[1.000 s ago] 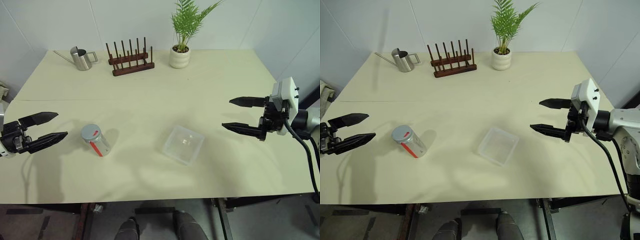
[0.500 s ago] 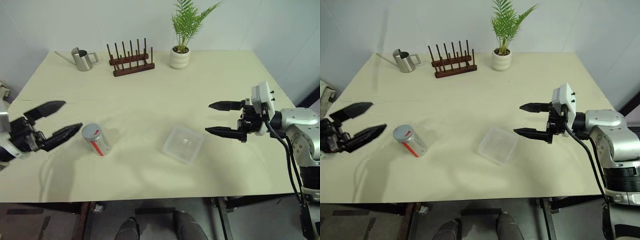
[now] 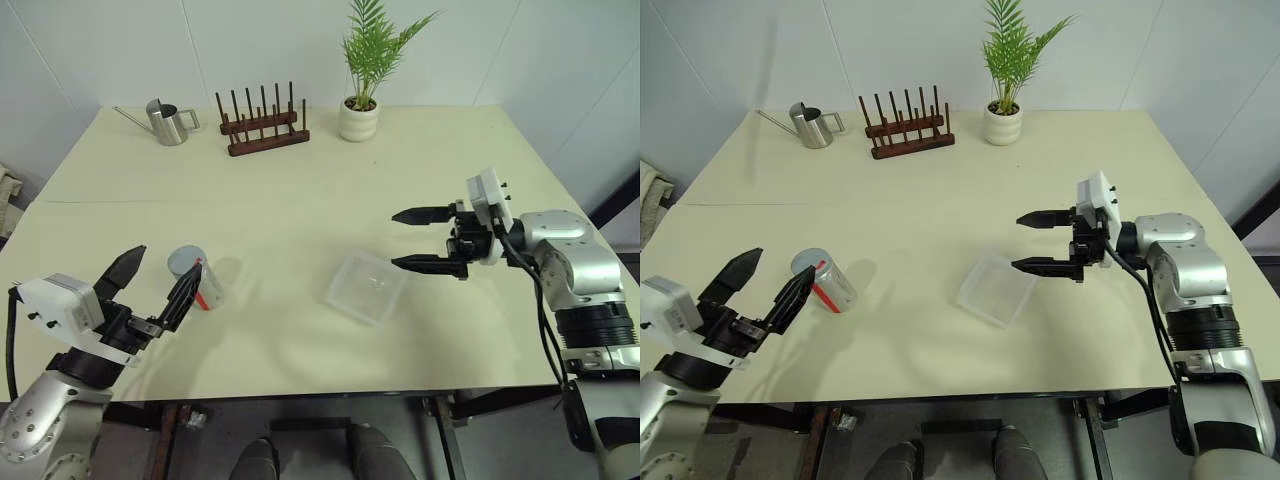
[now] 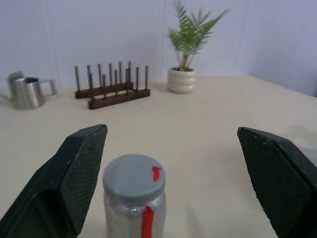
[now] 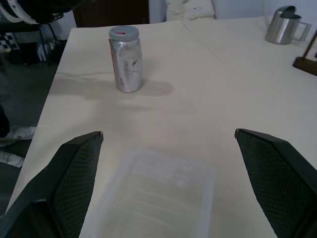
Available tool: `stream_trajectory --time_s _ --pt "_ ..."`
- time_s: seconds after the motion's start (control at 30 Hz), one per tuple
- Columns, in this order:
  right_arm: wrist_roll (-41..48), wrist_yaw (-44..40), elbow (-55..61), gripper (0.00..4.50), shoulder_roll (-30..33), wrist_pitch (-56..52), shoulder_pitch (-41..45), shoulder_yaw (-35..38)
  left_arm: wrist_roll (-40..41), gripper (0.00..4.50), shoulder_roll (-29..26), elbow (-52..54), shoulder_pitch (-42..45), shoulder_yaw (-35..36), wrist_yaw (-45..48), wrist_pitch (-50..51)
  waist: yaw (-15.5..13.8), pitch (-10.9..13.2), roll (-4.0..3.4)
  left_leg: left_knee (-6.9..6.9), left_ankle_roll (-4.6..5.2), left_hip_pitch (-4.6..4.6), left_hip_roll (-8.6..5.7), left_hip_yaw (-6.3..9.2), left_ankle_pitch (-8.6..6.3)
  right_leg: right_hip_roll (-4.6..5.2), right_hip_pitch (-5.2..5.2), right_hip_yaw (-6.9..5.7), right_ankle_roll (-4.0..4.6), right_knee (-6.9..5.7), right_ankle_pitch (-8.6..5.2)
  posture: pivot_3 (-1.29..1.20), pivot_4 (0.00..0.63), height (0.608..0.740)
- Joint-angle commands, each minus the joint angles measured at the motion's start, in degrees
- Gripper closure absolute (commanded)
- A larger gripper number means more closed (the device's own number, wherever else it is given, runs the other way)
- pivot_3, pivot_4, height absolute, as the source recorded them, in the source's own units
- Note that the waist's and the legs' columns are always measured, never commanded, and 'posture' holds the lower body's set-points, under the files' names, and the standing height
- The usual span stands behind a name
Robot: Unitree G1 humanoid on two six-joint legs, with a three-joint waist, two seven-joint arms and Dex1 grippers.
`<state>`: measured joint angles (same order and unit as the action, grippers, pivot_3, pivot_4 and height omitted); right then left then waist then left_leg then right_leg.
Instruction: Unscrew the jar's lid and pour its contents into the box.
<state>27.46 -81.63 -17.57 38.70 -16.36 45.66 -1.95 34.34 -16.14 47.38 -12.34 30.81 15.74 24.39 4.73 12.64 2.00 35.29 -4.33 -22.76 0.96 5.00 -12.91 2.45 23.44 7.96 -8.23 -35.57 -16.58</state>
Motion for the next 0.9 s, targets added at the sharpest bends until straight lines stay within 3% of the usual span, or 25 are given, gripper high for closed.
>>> stream_trajectory --time_s 0.03,0.47,0.9 --pt "0.2 -1.0 0.1 0.0 -0.8 0.7 1.6 0.9 -5.5 0.01 3.8 3.5 -3.5 -4.5 -4.8 -2.8 0.0 0.0 0.01 0.0 0.0 0.03 -0.01 -0.08 0.0 0.0 -0.02 0.08 0.01 0.02 -0.01 0.0 0.15 0.74" --pt "0.4 -1.3 1.3 0.0 -1.2 1.7 -0.8 2.2 -16.4 0.01 8.5 -1.7 -2.6 -8.9 -14.4 -6.8 0.1 0.0 0.02 0.06 0.01 0.09 -0.03 -0.39 -0.01 0.0 -0.02 0.39 0.34 0.11 -0.18 0.0 0.15 0.74" --pt "1.0 1.0 3.7 0.0 -1.3 0.2 -1.5 2.8 -21.3 0.01 9.5 -5.7 -4.0 -15.7 -13.9 -10.5 0.2 0.0 0.03 0.06 0.06 0.23 -0.03 -0.72 -0.03 -0.03 -0.01 0.72 0.29 0.12 -0.16 0.0 0.15 0.74"
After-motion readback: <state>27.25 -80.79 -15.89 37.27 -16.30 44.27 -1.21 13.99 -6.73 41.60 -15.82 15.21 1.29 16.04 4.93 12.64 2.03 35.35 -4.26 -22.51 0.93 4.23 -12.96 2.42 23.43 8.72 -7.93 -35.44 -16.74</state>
